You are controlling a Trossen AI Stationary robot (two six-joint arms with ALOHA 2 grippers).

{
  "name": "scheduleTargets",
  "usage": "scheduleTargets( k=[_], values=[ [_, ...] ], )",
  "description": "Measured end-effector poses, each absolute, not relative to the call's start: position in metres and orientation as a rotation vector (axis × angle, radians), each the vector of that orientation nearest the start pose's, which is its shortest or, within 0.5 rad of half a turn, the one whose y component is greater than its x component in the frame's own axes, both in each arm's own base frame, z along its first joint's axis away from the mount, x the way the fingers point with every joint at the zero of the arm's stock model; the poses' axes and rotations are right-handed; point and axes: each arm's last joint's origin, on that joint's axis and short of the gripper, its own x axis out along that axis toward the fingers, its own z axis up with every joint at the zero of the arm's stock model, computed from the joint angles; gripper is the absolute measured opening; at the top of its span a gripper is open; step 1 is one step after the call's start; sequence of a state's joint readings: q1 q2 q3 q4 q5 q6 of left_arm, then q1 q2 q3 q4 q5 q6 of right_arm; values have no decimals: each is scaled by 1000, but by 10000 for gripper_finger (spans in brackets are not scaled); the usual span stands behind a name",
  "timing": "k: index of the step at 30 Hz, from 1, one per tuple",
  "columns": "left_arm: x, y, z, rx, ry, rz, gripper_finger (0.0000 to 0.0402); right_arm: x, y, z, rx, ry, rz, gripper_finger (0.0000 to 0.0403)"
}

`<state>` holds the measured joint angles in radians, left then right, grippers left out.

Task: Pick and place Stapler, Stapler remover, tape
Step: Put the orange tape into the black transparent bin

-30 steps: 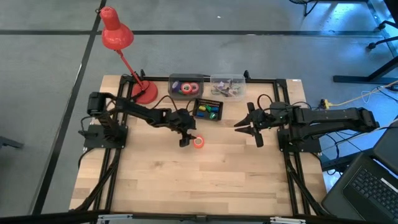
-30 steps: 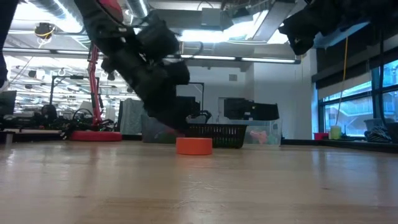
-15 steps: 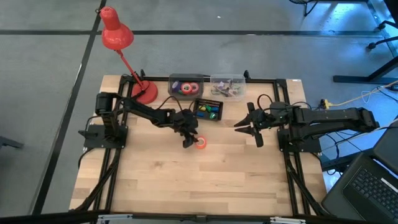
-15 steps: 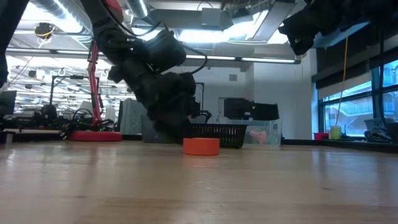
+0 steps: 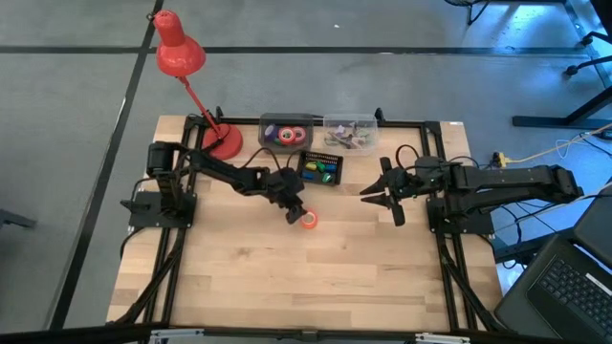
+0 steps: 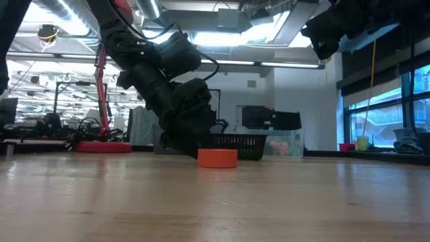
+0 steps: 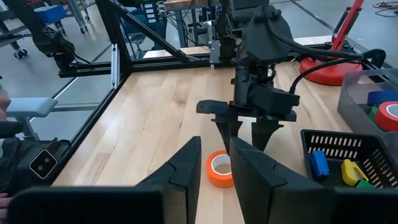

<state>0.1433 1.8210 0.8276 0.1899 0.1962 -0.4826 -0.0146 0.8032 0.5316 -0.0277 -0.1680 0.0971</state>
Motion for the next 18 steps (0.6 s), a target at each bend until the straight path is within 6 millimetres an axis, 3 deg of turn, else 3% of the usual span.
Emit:
scheduleTargets(
  k=[12,18],
  values=[
    [338,33,105,-487,810,166,236,181,2,257,123,305,137,88],
    [339,30,108,-457,787,151,164,181,2,257,122,305,138,88]
  ],
)
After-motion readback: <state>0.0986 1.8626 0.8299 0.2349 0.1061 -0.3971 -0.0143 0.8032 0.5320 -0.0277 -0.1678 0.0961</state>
